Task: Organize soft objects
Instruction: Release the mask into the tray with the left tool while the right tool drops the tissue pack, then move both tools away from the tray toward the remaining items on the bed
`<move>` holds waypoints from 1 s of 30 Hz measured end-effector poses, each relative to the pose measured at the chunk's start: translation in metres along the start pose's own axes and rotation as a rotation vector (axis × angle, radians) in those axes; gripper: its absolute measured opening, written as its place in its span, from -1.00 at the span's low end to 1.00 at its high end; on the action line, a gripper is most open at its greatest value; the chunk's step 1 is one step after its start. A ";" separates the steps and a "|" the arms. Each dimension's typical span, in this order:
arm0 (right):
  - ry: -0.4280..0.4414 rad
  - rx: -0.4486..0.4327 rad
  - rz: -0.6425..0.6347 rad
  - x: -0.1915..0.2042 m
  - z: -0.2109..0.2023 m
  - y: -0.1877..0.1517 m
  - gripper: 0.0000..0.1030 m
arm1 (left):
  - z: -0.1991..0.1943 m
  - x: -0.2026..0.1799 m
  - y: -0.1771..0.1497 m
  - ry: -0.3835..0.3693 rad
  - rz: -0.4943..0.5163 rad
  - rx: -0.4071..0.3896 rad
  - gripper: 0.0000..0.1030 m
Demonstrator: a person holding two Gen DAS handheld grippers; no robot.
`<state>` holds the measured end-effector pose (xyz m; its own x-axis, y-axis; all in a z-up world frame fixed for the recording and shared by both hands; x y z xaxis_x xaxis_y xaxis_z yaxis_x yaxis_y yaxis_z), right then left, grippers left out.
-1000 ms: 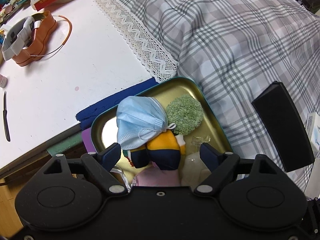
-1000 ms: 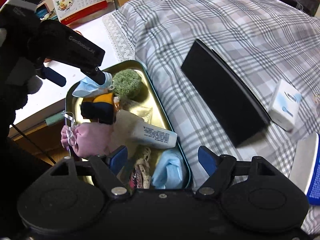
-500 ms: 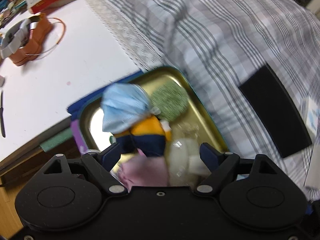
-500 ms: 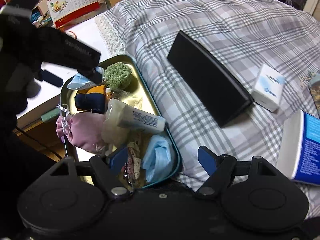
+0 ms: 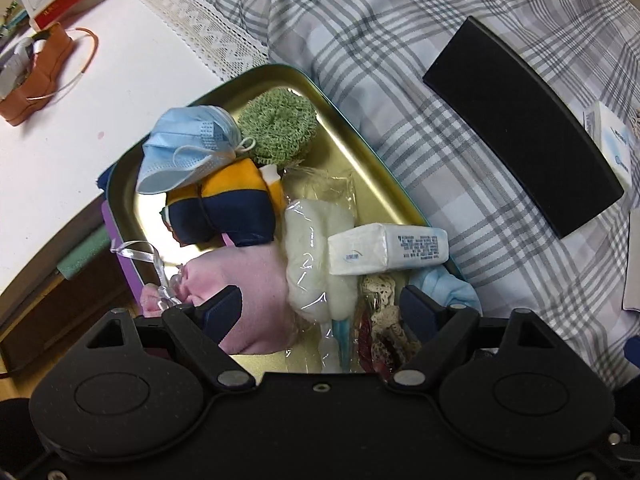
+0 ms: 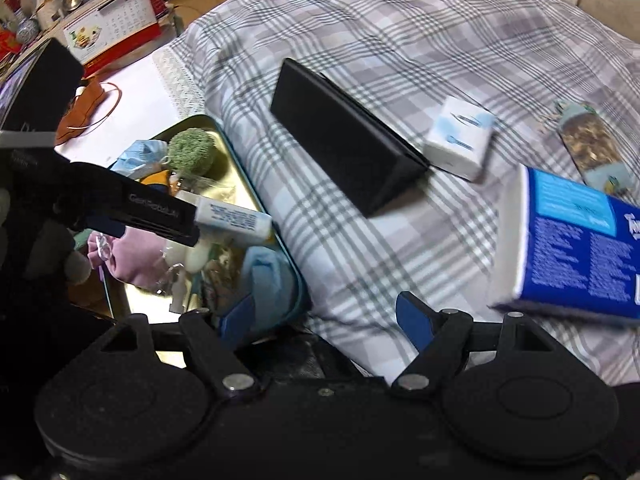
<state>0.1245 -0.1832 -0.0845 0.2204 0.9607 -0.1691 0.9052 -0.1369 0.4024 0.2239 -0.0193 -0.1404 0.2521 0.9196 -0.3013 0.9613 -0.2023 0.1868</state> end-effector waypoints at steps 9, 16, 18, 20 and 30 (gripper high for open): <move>-0.030 -0.001 0.041 -0.020 -0.003 -0.013 0.49 | -0.005 -0.010 -0.012 -0.023 -0.014 -0.041 0.59; -0.043 -0.005 0.070 -0.032 -0.007 -0.022 0.49 | 0.002 -0.023 -0.028 -0.020 0.014 -0.028 0.59; -0.047 -0.006 0.079 -0.035 -0.008 -0.025 0.49 | 0.004 -0.026 -0.031 -0.015 0.026 -0.029 0.59; -0.053 -0.007 0.086 -0.039 -0.009 -0.029 0.49 | 0.005 -0.029 -0.035 -0.017 0.036 -0.028 0.59; -0.123 -0.043 0.200 -0.100 -0.020 -0.028 0.50 | -0.008 -0.068 -0.051 -0.005 0.174 -0.098 0.60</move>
Point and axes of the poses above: each gripper's, at about its wrist camera, not at the fingertips, and z roughly the way its jaws point, x to its left, y to its top, the point moved 9 cm from there along z, roughly the way its jaws point, and after that the axes turned 14 degrees about -y, right-handed, at the moved point
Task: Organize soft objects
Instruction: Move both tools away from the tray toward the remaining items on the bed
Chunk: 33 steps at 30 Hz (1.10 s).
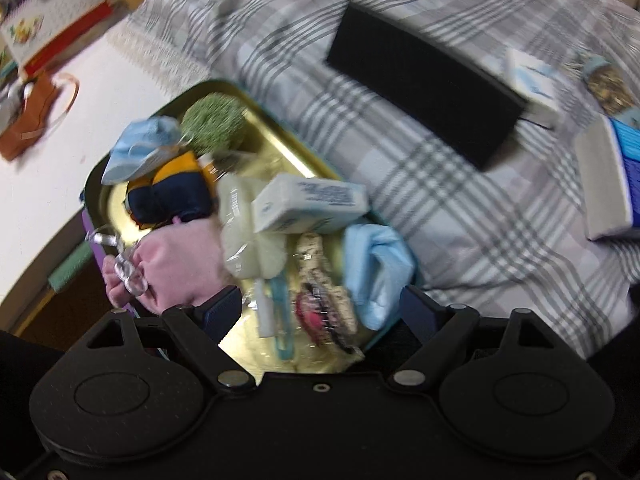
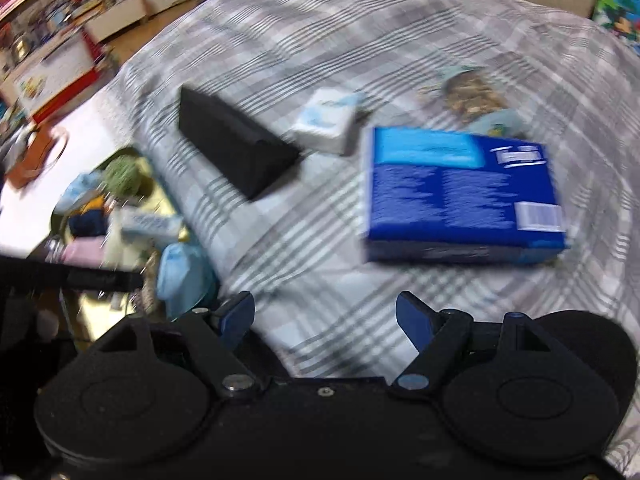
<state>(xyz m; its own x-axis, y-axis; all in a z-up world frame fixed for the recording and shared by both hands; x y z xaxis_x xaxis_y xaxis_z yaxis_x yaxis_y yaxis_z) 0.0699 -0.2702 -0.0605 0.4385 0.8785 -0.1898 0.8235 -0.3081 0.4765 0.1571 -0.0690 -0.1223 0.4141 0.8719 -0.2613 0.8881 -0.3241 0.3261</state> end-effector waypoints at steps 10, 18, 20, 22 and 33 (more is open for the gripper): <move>-0.154 -0.073 0.239 -0.105 0.009 0.060 0.56 | -0.015 -0.065 0.022 -0.066 0.131 -0.012 0.66; -0.274 -0.081 0.384 -0.155 0.041 0.097 0.59 | -0.024 -0.104 0.069 -0.092 0.182 -0.031 0.69; -0.281 -0.070 0.404 -0.158 0.052 0.105 0.63 | -0.021 -0.112 0.082 -0.098 0.182 -0.025 0.69; -0.268 -0.052 0.417 -0.158 0.066 0.113 0.68 | -0.016 -0.119 0.093 -0.117 0.175 -0.013 0.69; -0.221 -0.001 0.360 -0.132 0.118 0.161 0.90 | 0.027 -0.144 0.143 -0.118 0.142 0.054 0.69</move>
Point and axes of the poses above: each gripper's, at about its wrist camera, not at the fingertips, and z roughly the way its jaws point, x to its left, y to its top, the point moved 9 cm from there along z, roughly the way its jaws point, and after that the axes turned 14 degrees about -y, right-handed, at the moved point
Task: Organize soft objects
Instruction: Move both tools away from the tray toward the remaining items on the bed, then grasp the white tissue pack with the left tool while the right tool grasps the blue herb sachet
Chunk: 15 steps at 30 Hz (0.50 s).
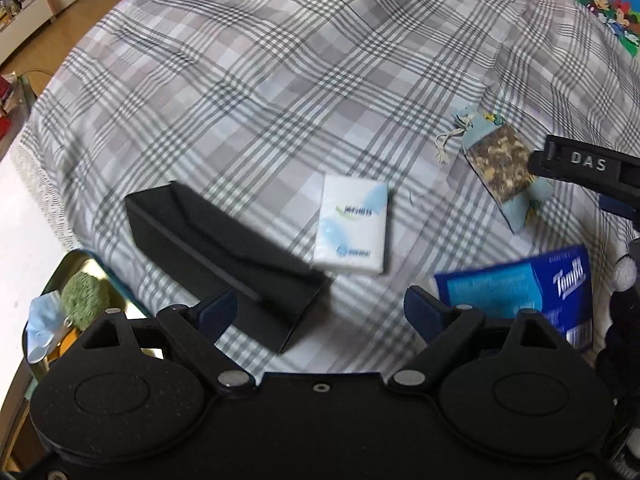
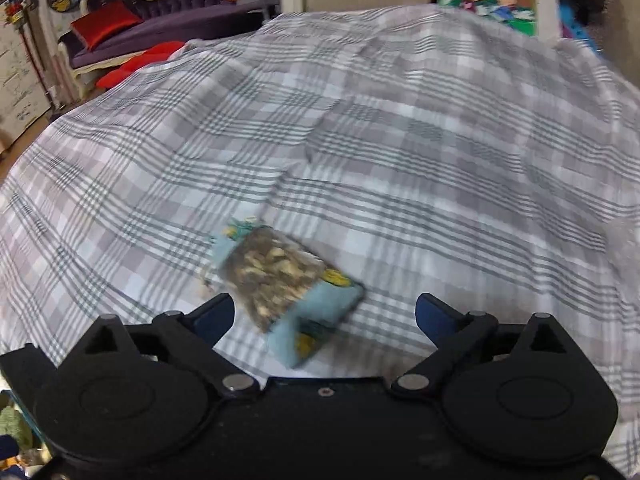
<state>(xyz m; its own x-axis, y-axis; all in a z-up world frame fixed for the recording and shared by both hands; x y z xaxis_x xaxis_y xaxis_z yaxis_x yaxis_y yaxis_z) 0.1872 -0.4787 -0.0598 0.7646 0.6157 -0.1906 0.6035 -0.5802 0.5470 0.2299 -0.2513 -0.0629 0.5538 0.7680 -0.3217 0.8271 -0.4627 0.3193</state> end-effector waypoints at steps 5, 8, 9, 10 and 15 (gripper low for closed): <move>0.011 0.054 -0.006 0.019 0.027 0.008 0.90 | 0.020 -0.004 0.014 0.007 0.004 0.032 0.69; 0.010 0.082 -0.036 0.027 0.047 0.000 0.90 | 0.034 -0.007 0.017 0.012 0.018 0.058 0.69; -0.005 0.098 -0.053 0.028 0.055 -0.004 0.90 | 0.039 -0.008 0.018 0.017 0.025 0.066 0.69; -0.025 0.118 -0.066 0.027 0.064 -0.009 0.89 | 0.044 -0.009 0.018 0.023 0.030 0.072 0.69; -0.024 0.135 -0.050 0.023 0.076 -0.010 0.87 | 0.068 -0.009 0.022 0.019 0.016 0.103 0.69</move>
Point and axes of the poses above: each gripper's, at about its wrist camera, not at the fingertips, and z roughly the way its jaws point, x to its left, y to its top, the point moved 9 cm from there along z, roughly the way its jaws point, and after that the axes turned 14 degrees about -y, right-handed, at the moved point
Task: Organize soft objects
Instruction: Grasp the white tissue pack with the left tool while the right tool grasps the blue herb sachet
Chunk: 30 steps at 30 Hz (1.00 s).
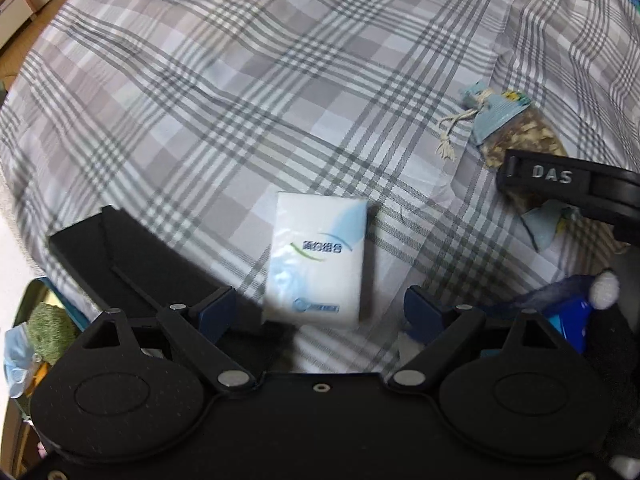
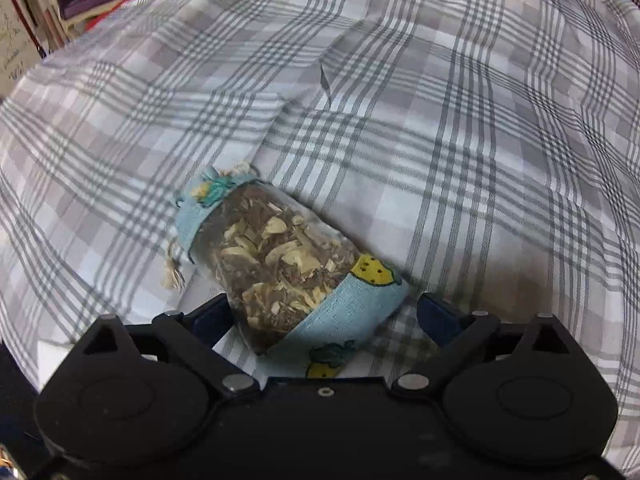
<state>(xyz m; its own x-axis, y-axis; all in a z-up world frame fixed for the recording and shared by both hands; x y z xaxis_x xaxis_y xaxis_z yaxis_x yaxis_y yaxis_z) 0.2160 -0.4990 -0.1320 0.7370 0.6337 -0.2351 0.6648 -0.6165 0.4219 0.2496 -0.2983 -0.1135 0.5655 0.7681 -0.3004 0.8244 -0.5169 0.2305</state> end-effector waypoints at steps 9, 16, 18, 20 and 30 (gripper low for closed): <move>0.006 0.004 0.003 0.001 0.004 0.001 0.90 | 0.025 -0.004 0.007 0.008 0.019 0.027 0.69; -0.002 0.000 0.000 0.002 0.005 0.001 0.92 | 0.028 -0.004 0.011 0.007 0.037 0.012 0.75; -0.005 -0.003 -0.002 0.003 0.005 0.001 0.92 | 0.028 -0.003 0.011 0.007 0.042 0.007 0.76; -0.008 -0.007 -0.006 0.003 0.005 0.000 0.92 | 0.028 -0.004 0.010 0.011 0.048 0.000 0.76; 0.016 -0.075 -0.060 0.014 -0.007 -0.002 0.21 | 0.028 -0.007 0.006 0.000 0.043 -0.009 0.68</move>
<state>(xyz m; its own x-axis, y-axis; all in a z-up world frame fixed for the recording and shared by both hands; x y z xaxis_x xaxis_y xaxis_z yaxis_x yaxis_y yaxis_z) 0.2242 -0.4861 -0.1297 0.6934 0.6762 -0.2487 0.6965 -0.5409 0.4715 0.2515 -0.3170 -0.1359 0.6008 0.7449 -0.2902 0.7989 -0.5462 0.2519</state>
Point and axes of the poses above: each gripper's, at about its wrist camera, not at the fingertips, and z roughly the way its jaws point, x to its left, y to its top, the point moved 9 cm from there along z, roughly the way its jaws point, and after that the axes turned 14 degrees about -y, right-handed, at the moved point
